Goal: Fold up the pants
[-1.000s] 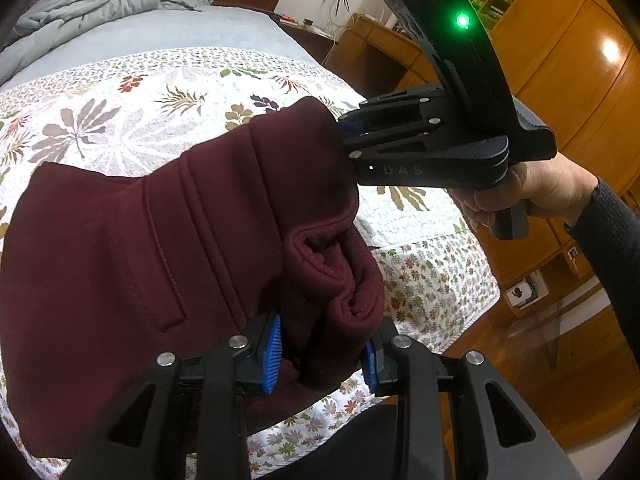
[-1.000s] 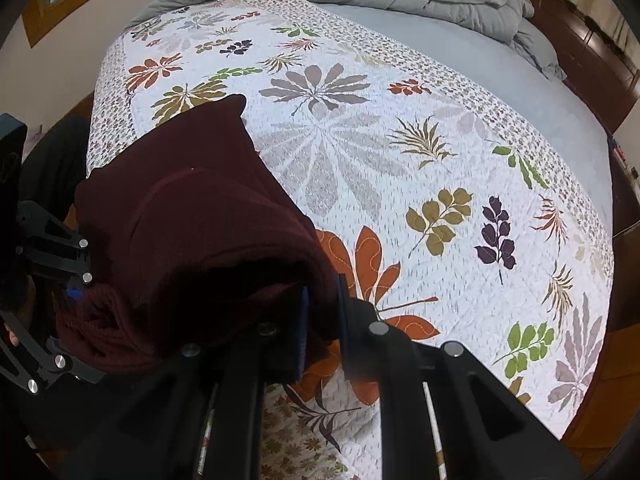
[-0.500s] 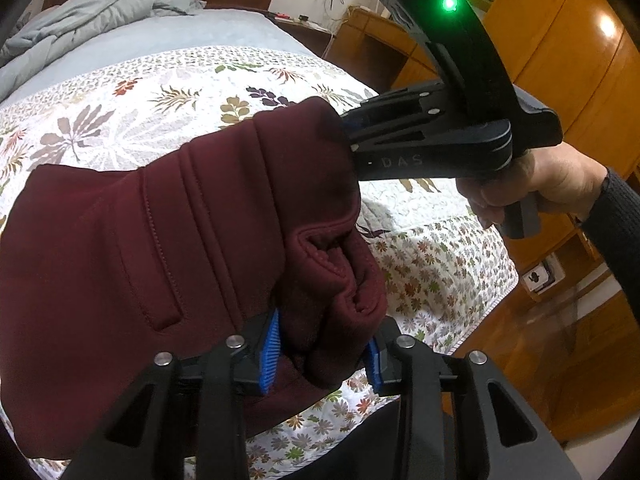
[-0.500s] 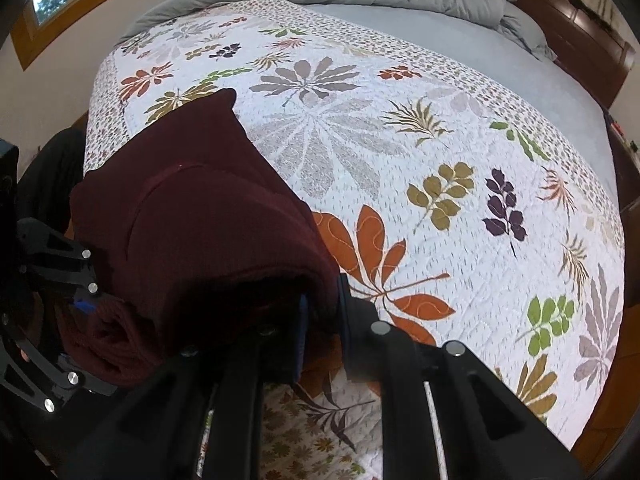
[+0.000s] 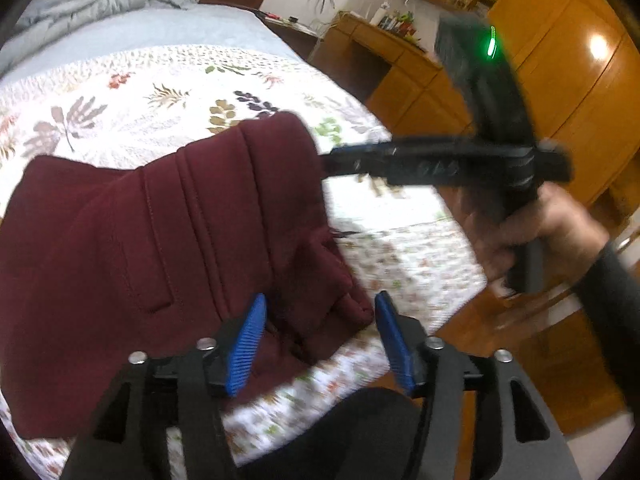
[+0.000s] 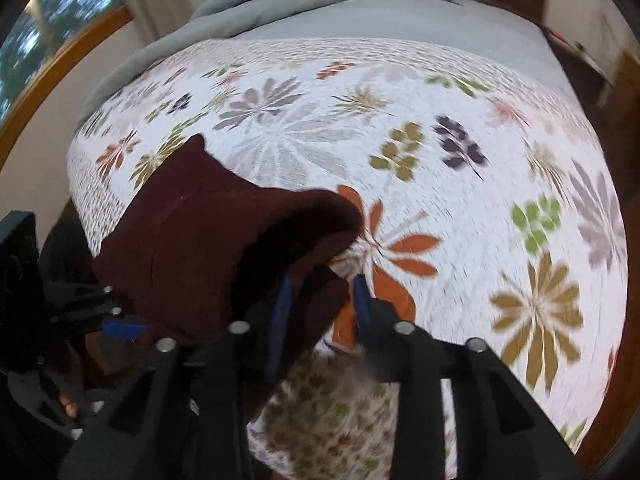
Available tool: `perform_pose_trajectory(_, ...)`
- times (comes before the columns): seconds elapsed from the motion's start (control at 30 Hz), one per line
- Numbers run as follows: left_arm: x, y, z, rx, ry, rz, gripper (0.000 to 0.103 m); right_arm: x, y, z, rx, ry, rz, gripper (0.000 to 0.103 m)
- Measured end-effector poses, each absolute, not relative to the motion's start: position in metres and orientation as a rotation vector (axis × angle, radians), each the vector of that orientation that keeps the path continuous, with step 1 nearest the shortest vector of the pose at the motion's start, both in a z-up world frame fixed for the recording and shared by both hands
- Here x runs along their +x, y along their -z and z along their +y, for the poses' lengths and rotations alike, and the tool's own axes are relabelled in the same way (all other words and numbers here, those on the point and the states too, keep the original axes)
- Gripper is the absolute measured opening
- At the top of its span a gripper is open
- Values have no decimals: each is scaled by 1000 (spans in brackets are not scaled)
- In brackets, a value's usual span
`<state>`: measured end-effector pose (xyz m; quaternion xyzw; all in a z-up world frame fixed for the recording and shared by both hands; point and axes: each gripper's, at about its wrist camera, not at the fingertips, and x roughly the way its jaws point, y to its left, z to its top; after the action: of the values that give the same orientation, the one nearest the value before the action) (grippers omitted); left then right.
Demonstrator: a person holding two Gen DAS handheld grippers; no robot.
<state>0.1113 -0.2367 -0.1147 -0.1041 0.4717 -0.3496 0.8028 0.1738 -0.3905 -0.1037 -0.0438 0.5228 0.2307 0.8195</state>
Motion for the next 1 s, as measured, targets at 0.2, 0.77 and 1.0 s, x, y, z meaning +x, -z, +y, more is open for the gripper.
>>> perform_pose_trajectory(0.2, 99, 79, -157, -356, 830, 903, 72, 131, 110, -432, 376, -391, 1158, 66)
perform_pose_trajectory(0.77, 228, 157, -45, -598, 613, 1075, 73, 87, 122, -355, 562, -286, 1150, 22)
perform_pose_trajectory(1.0, 228, 168, -43, -609, 632, 1058, 73, 68, 111, -357, 501, -274, 1153, 9)
